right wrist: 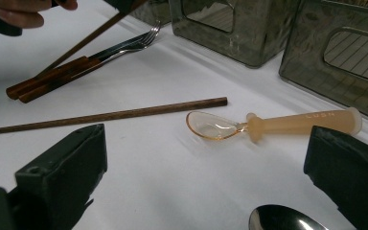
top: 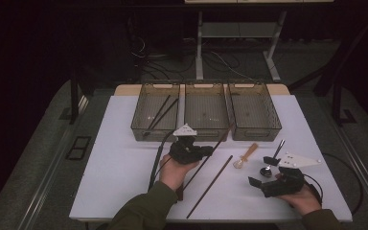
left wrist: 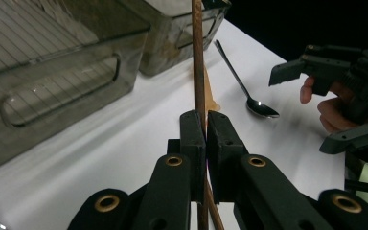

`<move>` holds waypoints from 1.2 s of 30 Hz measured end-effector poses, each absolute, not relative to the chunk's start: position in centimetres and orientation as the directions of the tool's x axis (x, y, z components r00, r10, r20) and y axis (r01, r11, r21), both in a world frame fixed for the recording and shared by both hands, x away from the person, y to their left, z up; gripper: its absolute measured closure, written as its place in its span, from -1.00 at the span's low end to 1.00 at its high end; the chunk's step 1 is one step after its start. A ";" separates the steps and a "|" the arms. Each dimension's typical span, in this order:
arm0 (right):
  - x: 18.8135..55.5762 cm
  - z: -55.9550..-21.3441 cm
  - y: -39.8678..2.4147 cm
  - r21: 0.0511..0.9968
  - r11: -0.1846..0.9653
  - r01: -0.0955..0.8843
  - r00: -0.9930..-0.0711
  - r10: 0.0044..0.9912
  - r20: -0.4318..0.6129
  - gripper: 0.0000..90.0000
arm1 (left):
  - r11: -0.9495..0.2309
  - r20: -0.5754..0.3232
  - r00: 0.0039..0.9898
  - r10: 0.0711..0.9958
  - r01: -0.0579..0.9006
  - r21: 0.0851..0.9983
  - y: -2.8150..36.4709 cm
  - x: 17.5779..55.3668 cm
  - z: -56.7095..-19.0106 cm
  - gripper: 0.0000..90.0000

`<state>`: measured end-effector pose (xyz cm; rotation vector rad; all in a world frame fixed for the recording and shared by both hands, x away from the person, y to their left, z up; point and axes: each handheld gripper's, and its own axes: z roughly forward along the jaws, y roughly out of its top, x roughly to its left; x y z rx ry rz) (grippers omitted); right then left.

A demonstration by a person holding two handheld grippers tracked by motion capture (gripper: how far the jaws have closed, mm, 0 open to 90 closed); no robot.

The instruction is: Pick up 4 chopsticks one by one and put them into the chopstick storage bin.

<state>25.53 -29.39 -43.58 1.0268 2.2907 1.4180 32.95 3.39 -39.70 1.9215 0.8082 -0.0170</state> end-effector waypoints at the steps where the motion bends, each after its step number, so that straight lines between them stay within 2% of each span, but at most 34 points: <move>1: 25.5 -43.6 -29.4 0.860 0.275 0.431 -0.717 0.683 0.142 -0.97 | -0.266 -0.347 0.778 0.524 0.537 0.800 3.4 33.0 -39.5 0.90; 5: 25.6 -43.6 -29.4 0.859 0.274 0.431 -0.717 0.683 0.142 -0.97 | -0.259 -0.345 0.782 0.519 0.528 0.809 3.5 33.3 -38.8 0.90; 23: 25.6 -43.6 -29.4 0.859 0.274 0.432 -0.716 0.684 0.141 -0.97 | -0.323 -0.214 0.779 0.589 0.469 0.822 6.7 36.3 -35.1 0.90; 29: 25.5 -43.6 -29.4 0.860 0.273 0.432 -0.714 0.685 0.142 -0.97 | -0.349 -0.181 0.773 0.608 0.465 0.814 8.4 38.1 -33.9 0.90; 36: 25.5 -43.6 -29.4 0.859 0.270 0.436 -0.711 0.688 0.145 -0.97 | -0.424 -0.098 0.772 0.628 0.445 0.789 10.4 40.6 -32.2 0.90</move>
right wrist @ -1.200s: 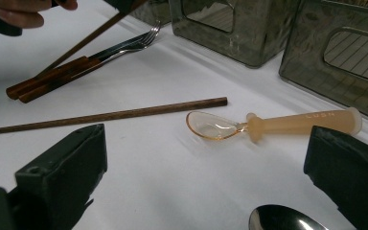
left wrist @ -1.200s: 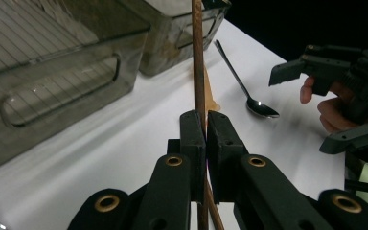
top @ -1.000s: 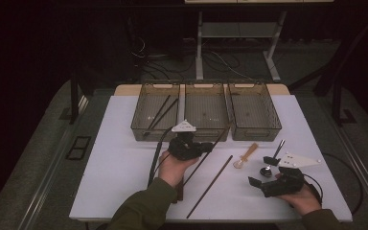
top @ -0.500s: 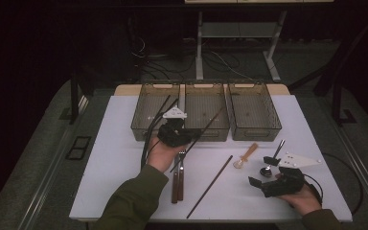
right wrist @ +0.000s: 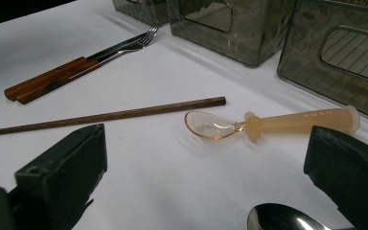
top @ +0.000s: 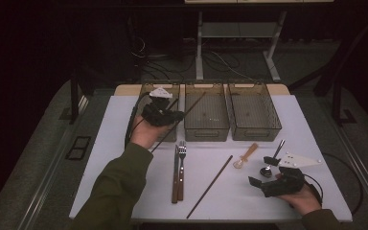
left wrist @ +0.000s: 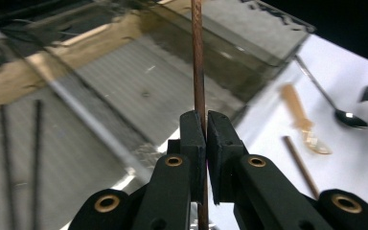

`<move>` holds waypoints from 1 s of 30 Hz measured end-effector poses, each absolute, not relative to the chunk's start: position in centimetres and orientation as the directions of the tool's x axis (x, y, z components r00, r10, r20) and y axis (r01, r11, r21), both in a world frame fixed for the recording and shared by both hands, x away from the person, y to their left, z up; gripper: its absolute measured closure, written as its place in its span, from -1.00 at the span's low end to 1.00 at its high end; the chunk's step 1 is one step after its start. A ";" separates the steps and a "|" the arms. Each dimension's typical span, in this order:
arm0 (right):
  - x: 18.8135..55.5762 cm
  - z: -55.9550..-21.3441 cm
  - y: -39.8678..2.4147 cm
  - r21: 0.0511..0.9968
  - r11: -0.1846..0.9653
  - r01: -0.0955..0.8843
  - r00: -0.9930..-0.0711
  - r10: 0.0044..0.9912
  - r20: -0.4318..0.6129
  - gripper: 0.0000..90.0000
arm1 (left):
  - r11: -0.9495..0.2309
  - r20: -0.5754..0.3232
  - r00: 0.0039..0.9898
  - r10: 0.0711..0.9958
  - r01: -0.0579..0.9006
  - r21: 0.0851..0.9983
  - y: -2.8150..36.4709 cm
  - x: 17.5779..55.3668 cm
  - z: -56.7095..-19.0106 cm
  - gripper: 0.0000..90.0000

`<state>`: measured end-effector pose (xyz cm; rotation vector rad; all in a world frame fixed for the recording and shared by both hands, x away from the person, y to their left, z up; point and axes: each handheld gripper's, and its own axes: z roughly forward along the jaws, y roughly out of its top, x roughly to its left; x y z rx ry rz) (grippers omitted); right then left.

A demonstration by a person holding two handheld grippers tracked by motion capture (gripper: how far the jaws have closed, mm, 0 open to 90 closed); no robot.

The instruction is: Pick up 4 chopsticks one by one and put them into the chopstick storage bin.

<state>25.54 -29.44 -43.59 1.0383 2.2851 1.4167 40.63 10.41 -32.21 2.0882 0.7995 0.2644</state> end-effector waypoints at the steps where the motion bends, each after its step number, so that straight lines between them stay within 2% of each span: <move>1: 25.5 -43.6 -29.4 0.859 0.270 0.434 -0.711 0.688 0.143 -0.97 | -0.419 -0.094 0.764 0.638 0.447 0.790 10.6 40.9 -32.0 0.90; 10: 25.5 -43.6 -29.4 0.859 0.271 0.435 -0.711 0.689 0.142 -0.97 | -0.444 -0.033 0.734 0.679 0.447 0.777 12.6 44.1 -30.4 0.90; 16: 25.5 -43.6 -29.5 0.859 0.270 0.435 -0.710 0.689 0.144 -0.97 | -0.454 0.005 0.706 0.708 0.450 0.769 13.6 46.3 -30.5 0.90; 20: 25.5 -43.6 -29.5 0.858 0.272 0.435 -0.713 0.686 0.144 -0.97 | -0.411 -0.018 0.685 0.728 0.458 0.788 14.4 48.0 -31.1 0.90; 25: 25.5 -43.6 -29.5 0.859 0.275 0.431 -0.716 0.684 0.140 -0.97 | -0.435 0.029 0.649 0.761 0.476 0.764 14.8 49.4 -32.8 0.90; 30: 25.4 -43.6 -29.6 0.860 0.273 0.432 -0.716 0.684 0.142 -0.97 | -0.411 0.011 0.609 0.793 0.522 0.747 15.9 50.2 -34.6 0.90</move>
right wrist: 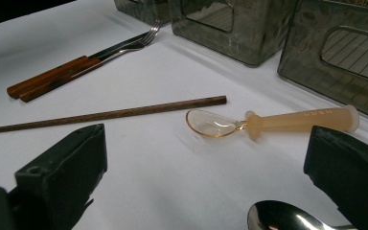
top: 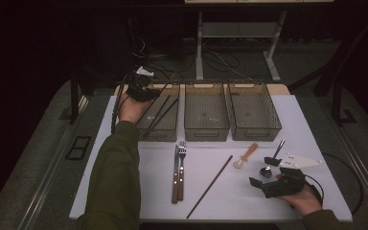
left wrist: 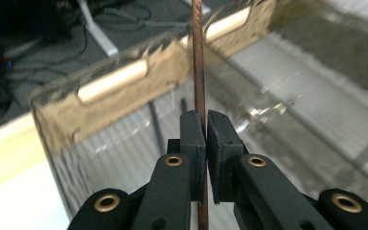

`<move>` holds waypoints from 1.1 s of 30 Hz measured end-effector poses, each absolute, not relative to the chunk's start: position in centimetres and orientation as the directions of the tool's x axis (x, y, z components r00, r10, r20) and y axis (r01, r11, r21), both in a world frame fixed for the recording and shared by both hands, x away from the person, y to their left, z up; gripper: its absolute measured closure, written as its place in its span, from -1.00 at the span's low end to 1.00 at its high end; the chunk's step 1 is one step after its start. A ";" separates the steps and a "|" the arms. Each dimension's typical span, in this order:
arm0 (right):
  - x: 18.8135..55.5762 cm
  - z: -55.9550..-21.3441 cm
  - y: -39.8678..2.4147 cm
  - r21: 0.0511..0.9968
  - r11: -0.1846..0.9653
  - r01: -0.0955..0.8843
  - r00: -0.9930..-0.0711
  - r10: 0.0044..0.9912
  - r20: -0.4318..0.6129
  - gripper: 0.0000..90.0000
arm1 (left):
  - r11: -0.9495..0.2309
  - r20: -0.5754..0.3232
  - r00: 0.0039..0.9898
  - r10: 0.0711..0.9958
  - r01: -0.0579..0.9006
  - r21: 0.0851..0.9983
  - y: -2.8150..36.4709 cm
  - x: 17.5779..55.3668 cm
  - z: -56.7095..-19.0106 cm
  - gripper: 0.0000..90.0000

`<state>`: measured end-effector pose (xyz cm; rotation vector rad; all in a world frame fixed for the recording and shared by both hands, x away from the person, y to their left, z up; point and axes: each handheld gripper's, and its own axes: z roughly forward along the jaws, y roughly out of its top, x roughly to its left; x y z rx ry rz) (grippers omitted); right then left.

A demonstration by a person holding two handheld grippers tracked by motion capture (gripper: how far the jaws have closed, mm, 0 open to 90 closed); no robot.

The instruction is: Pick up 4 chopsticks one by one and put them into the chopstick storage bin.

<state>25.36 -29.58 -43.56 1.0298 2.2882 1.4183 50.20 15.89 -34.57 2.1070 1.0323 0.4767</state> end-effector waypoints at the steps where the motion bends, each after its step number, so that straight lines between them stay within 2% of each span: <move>1: 25.4 -43.6 -29.6 0.860 0.273 0.432 -0.715 0.684 0.142 -0.97 | -0.405 0.003 0.601 0.799 0.534 0.742 16.1 50.2 -34.9 0.90; 7: 25.3 -43.6 -29.5 0.860 0.275 0.429 -0.716 0.684 0.139 -0.97 | -0.330 -0.074 0.553 0.830 0.594 0.734 16.7 50.4 -36.3 0.89; 8: 25.3 -43.6 -29.5 0.860 0.275 0.430 -0.716 0.684 0.139 -0.97 | -0.342 -0.057 0.549 0.834 0.595 0.727 16.5 50.4 -36.4 0.84; 9: 25.3 -43.6 -29.5 0.860 0.275 0.429 -0.716 0.684 0.138 -0.97 | -0.353 -0.044 0.552 0.832 0.590 0.726 16.3 50.4 -36.4 0.59; 10: 25.3 -43.6 -29.5 0.860 0.275 0.429 -0.716 0.684 0.139 -0.97 | -0.364 -0.033 0.557 0.830 0.586 0.724 16.2 50.3 -36.3 0.48; 14: 25.3 -43.6 -29.5 0.860 0.275 0.430 -0.716 0.685 0.139 -0.97 | -0.367 -0.025 0.568 0.822 0.564 0.740 15.8 49.8 -36.0 0.31; 19: 25.3 -43.6 -29.4 0.859 0.276 0.431 -0.715 0.685 0.139 -0.97 | -0.348 -0.060 0.587 0.807 0.557 0.754 15.5 48.9 -35.5 0.14; 25: 25.5 -43.6 -29.6 0.861 0.270 0.431 -0.711 0.689 0.140 -0.97 | -0.355 -0.059 0.623 0.780 0.519 0.778 14.8 46.9 -35.0 0.10; 29: 25.5 -43.6 -29.5 0.858 0.271 0.436 -0.711 0.688 0.144 -0.97 | -0.346 -0.096 0.649 0.755 0.519 0.782 14.1 45.2 -35.0 0.05; 33: 25.5 -43.6 -29.5 0.858 0.268 0.437 -0.710 0.689 0.146 -0.97 | -0.376 -0.075 0.677 0.733 0.494 0.784 13.2 43.2 -35.0 0.00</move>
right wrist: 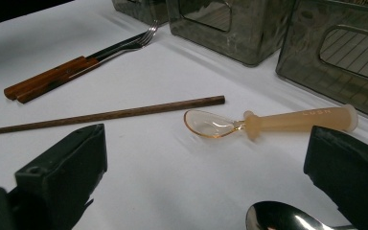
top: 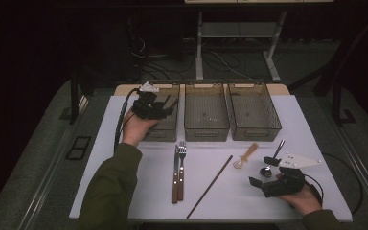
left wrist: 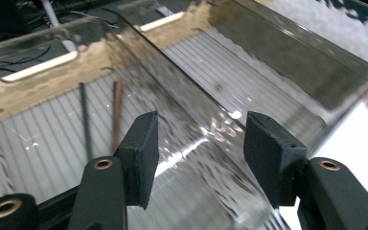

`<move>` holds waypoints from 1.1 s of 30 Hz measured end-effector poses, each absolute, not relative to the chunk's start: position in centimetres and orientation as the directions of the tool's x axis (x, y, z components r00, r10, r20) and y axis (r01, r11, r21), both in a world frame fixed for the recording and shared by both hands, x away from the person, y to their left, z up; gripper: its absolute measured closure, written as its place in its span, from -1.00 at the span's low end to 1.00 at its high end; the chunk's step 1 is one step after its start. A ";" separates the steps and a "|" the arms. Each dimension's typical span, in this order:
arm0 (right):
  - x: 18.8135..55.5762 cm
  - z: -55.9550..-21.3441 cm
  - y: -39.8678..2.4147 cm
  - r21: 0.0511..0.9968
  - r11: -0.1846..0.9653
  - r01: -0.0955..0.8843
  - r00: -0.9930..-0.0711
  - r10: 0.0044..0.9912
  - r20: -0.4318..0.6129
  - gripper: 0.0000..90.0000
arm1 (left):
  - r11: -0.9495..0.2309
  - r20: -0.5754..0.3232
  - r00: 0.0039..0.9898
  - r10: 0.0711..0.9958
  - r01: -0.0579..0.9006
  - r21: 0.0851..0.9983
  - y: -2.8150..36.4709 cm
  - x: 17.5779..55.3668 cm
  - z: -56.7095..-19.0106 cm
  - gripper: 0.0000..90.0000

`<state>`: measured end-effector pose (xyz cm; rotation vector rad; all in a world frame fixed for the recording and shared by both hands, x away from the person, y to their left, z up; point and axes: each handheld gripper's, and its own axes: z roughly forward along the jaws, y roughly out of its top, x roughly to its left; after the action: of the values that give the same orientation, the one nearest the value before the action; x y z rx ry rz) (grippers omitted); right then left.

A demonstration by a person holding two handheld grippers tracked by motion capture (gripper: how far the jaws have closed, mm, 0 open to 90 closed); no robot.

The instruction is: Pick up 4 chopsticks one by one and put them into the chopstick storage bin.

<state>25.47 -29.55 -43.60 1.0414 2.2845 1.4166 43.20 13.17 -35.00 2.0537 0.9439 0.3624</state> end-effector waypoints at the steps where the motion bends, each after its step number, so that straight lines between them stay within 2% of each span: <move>1: 25.5 -43.6 -29.6 0.860 0.266 0.436 -0.709 0.690 0.146 -0.97 | -0.373 -0.083 0.678 0.731 0.497 0.783 13.0 42.7 -35.0 -0.01; 14: 25.5 -43.6 -29.6 0.858 0.269 0.437 -0.708 0.691 0.144 -0.97 | -0.327 -0.113 0.690 0.715 0.472 0.819 12.7 36.7 -37.0 -0.18; 24: 25.4 -43.6 -29.7 0.859 0.273 0.434 -0.705 0.696 0.135 -0.97 | -0.310 -0.140 0.708 0.692 0.466 0.829 12.4 33.1 -38.7 -0.20; 28: 25.3 -43.6 -29.7 0.859 0.273 0.433 -0.706 0.695 0.135 -0.97 | -0.299 -0.180 0.720 0.670 0.483 0.823 12.0 31.9 -39.3 -0.11; 33: 25.3 -43.6 -29.6 0.856 0.277 0.437 -0.707 0.694 0.136 -0.97 | -0.311 -0.211 0.746 0.632 0.494 0.812 10.6 30.5 -40.1 0.17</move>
<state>25.32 -29.60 -43.57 1.0403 2.2850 1.3991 30.53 10.62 -40.06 1.9743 0.8547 0.1795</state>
